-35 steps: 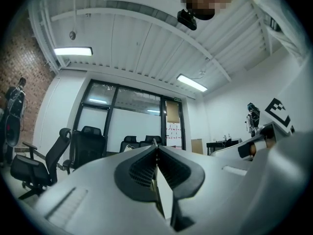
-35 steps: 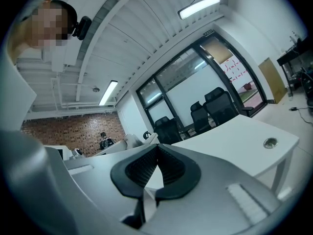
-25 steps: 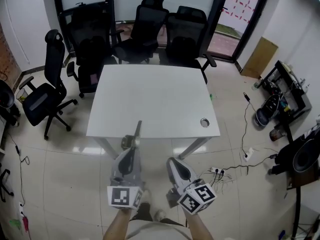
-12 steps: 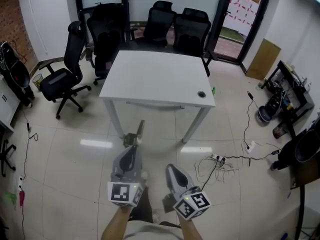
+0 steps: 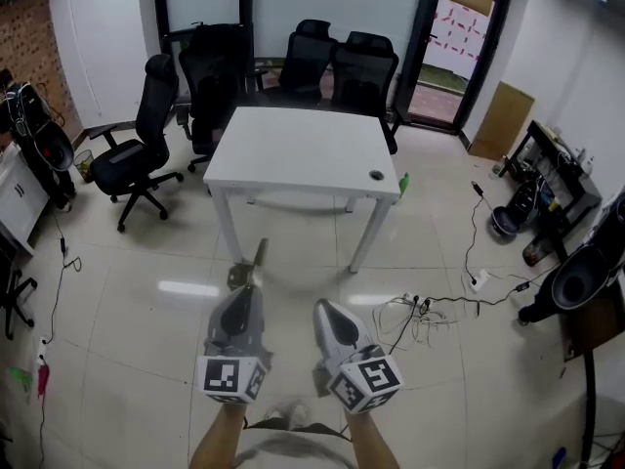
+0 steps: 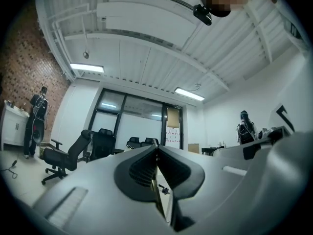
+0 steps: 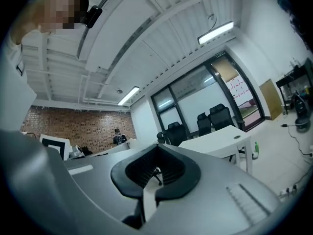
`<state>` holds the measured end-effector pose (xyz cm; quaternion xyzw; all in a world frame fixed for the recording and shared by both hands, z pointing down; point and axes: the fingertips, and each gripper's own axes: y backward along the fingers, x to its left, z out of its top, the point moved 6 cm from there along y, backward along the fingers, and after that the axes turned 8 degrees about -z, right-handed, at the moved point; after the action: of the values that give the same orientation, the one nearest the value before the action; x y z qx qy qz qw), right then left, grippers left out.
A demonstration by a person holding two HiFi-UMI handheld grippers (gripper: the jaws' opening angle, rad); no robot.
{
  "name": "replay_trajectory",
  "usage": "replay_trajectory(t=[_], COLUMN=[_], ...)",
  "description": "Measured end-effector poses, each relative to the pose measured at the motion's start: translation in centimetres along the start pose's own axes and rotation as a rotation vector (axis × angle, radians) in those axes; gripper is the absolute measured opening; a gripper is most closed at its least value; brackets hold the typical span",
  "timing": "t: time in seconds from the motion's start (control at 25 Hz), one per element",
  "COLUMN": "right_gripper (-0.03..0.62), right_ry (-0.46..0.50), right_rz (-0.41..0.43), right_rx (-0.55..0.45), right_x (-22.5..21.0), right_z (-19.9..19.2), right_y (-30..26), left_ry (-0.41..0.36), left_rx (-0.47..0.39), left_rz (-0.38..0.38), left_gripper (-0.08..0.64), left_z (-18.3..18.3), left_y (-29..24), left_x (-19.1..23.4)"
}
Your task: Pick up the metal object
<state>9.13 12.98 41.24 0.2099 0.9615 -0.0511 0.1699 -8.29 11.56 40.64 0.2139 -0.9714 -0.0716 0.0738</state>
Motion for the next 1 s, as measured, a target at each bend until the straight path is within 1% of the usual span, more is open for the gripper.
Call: replay_trajectory(t=[0.08, 0.16, 0.32, 0.52, 0.68, 1.0], right_gripper=[0.012, 0.012, 0.011, 0.011, 0.011, 0.011], right_ry=[-0.014, -0.026, 0.024, 0.048, 0.077, 0.091], right_rz=[-0.012, -0.019, -0.075, -0.068, -0.091, -0.096], right_rx=[0.002, -0.004, -0.01, -0.017, -0.015, -0.01], right_x=[0.3, 0.6, 1.7, 3.2, 3.6, 3.5], right_z=[0.2, 0.4, -0.3, -0.1, 0.4, 0.2], right_y=[0.9, 1.6, 2.3, 2.2, 2.1, 1.7], left_ry=[0.018, 0.004, -0.019, -0.041, -0.036, -0.028], left_rx=[-0.02, -0.039, -0.045, -0.046, -0.045, -0.044], left_rz=[-0.006, -0.016, -0.022, -0.042, -0.057, -0.048], left_gripper=[0.008, 0.008, 0.008, 0.008, 0.008, 0.008], left_z=[0.7, 1.7, 2.7, 2.9, 3.1, 2.9], left_y=[0.7, 1.2, 2.7, 3.2, 3.5, 3.4], left_x=[-0.3, -0.5, -0.1, 0.1, -0.2, 0.1])
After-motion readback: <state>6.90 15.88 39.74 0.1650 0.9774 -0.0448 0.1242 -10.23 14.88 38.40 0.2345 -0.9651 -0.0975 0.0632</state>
